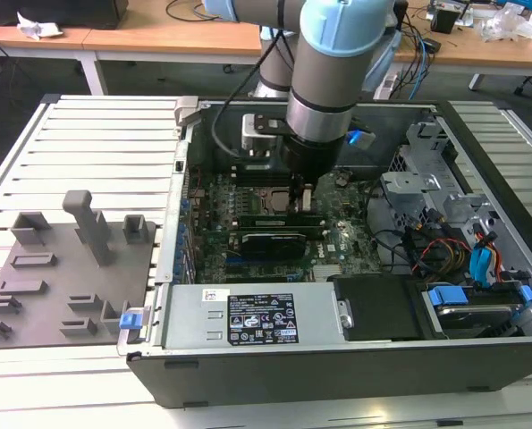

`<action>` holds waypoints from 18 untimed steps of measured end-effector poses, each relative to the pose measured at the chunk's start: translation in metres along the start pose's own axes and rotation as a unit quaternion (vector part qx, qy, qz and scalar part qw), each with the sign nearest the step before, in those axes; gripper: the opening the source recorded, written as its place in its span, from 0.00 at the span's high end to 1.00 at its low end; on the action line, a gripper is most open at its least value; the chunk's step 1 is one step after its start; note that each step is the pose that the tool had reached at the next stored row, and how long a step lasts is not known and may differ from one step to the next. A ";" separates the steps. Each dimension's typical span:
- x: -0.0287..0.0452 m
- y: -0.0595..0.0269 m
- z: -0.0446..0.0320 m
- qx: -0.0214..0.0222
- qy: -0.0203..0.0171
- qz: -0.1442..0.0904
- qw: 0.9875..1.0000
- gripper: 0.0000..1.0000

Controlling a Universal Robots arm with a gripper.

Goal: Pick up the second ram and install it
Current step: 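Press down the second ram until it locks into place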

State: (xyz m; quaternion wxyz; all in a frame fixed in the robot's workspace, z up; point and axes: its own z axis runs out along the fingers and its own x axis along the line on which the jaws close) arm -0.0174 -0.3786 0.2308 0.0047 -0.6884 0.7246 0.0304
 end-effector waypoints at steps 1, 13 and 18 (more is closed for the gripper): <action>0.0005 0.0080 0.0004 0.001 0.000 0.000 1.000 0.89; 0.0024 0.0470 0.0018 0.006 0.000 0.000 1.000 0.89; 0.0004 0.0195 -0.0075 0.000 -0.001 0.000 1.000 0.89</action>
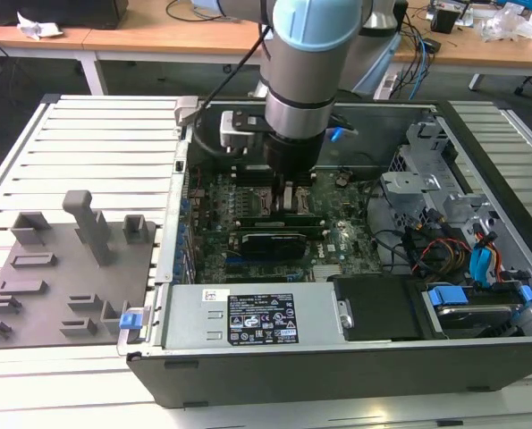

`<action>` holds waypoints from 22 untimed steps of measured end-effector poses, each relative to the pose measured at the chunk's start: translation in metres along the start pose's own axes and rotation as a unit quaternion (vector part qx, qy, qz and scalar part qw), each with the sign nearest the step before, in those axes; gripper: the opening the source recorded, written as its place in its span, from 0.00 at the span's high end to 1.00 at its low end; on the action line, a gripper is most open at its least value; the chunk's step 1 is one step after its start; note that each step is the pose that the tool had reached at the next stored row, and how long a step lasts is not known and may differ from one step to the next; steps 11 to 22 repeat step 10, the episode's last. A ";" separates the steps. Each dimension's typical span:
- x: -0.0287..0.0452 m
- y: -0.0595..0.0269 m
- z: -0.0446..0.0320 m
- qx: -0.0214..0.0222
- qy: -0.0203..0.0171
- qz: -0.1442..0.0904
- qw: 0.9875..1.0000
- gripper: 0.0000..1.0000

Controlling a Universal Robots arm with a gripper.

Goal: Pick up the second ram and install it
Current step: 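Press down the second ram until it locks into place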

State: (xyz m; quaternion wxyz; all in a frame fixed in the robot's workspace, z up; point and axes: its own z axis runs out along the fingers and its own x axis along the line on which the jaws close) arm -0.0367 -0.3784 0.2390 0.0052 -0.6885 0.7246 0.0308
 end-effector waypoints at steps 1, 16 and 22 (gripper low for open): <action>-0.0010 -0.0002 -0.0084 0.000 0.000 0.000 1.000 0.89; -0.0025 0.0004 -0.0253 0.000 0.000 0.000 1.000 0.89; -0.0025 0.0004 -0.0253 0.000 0.000 0.000 1.000 0.89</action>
